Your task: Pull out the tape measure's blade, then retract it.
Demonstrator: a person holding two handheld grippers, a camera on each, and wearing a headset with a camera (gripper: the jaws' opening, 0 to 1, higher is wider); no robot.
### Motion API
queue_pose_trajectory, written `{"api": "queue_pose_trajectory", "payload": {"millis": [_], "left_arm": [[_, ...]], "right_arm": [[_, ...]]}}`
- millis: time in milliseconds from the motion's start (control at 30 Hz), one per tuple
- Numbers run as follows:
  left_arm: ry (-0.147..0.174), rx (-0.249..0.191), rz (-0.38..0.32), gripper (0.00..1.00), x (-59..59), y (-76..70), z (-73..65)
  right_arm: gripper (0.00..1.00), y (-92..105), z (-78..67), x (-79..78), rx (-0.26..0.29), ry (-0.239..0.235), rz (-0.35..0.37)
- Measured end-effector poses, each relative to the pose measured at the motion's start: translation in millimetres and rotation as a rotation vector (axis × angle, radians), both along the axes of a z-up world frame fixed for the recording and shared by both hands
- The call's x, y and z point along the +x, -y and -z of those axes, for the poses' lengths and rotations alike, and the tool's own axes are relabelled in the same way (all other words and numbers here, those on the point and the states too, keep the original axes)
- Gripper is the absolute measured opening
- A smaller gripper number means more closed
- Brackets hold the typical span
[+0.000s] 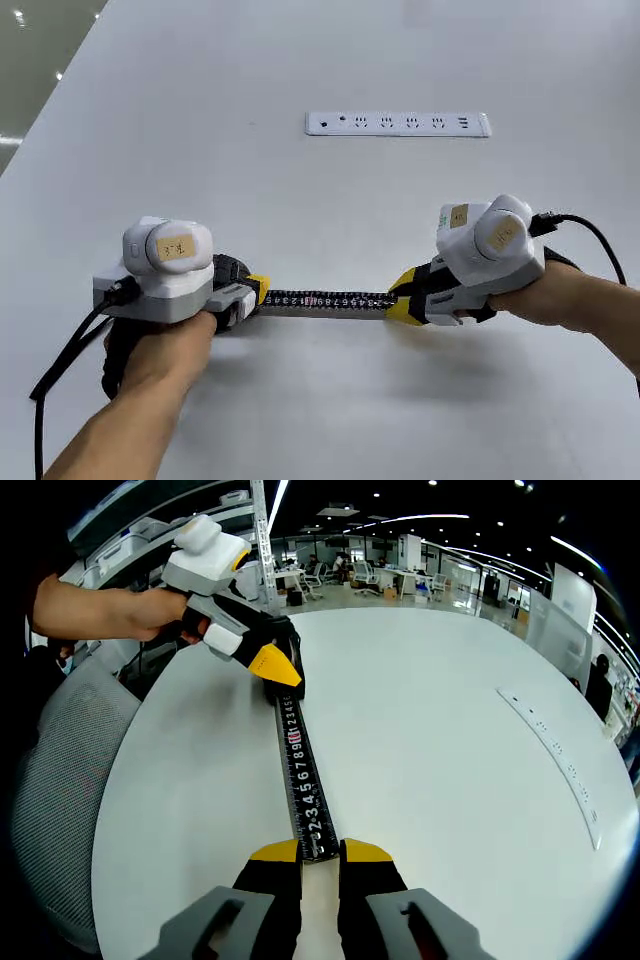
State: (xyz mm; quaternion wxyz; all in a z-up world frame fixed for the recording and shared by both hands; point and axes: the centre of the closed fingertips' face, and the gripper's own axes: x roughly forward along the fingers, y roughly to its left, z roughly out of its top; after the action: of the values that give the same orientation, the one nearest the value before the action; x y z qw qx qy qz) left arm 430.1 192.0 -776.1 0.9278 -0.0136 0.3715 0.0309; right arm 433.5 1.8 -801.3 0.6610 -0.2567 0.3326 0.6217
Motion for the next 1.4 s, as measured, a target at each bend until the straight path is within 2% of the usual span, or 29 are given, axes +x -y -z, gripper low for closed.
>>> {"api": "queue_pose_trajectory", "payload": {"millis": [1400], "left_arm": [[-0.006, -0.005, 0.002, 0.63, 0.7, 0.8, 1.0]], "right_arm": [[0.10, -67.6, 0.3, -6.6, 0.055, -0.008, -0.022]]}}
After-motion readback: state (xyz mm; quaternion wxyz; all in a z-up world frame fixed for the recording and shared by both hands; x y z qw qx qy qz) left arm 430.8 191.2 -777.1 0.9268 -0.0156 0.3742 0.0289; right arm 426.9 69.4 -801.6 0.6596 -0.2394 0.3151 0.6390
